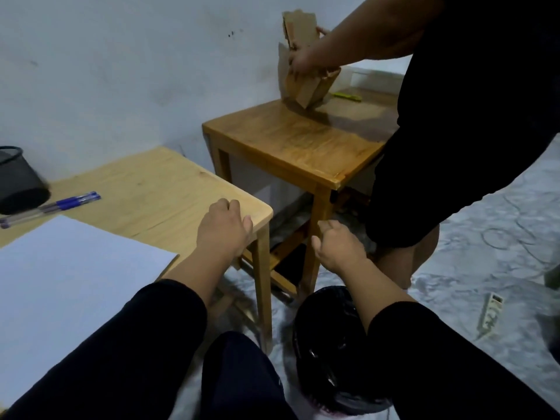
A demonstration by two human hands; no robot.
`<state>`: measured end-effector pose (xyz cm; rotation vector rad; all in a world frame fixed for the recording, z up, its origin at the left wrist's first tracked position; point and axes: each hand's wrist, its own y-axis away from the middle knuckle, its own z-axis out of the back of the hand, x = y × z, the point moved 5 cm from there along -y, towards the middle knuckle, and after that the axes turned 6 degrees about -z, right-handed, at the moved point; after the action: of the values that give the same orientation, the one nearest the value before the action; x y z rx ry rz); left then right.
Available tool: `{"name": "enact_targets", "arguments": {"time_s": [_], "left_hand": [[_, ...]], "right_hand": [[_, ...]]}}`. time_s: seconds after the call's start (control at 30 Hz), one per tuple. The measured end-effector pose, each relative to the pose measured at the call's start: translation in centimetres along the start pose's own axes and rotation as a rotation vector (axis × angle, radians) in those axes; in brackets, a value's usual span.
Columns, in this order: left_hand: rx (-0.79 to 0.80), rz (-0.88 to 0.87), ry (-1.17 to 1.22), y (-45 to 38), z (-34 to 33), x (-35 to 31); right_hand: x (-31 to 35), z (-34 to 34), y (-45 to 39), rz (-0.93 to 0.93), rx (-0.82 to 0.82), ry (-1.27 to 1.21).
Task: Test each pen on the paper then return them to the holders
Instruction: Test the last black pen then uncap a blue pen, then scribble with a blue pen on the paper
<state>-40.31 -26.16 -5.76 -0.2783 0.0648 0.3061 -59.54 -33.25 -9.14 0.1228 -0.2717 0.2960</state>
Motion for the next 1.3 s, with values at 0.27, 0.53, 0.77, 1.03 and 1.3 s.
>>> {"name": "enact_targets", "arguments": {"time_s": [0.27, 0.53, 0.77, 1.03, 1.3], "left_hand": [[-0.025, 0.040, -0.076, -0.5, 5.2, 2.3], [-0.109, 0.127, -0.108, 0.9, 11.6, 9.8], [-0.140, 0.304, -0.158, 4.1, 13.7, 20.2], [-0.107, 0.459, -0.040, 6.7, 11.2, 30.8], [-0.110, 0.414, 0.035, 4.9, 7.0, 36.3]], "right_hand": [[10.5, 5.8, 1.0, 0.292, -0.195, 0.067], [20.8, 7.8, 2.2, 0.468, -0.212, 0.025], [31.1, 4.8, 1.9, 0.641, -0.116, -0.022], [40.0, -2.3, 0.6, 0.795, -0.035, -0.062], [42.6, -7.5, -4.1, 0.826, -0.044, -0.066]]}}
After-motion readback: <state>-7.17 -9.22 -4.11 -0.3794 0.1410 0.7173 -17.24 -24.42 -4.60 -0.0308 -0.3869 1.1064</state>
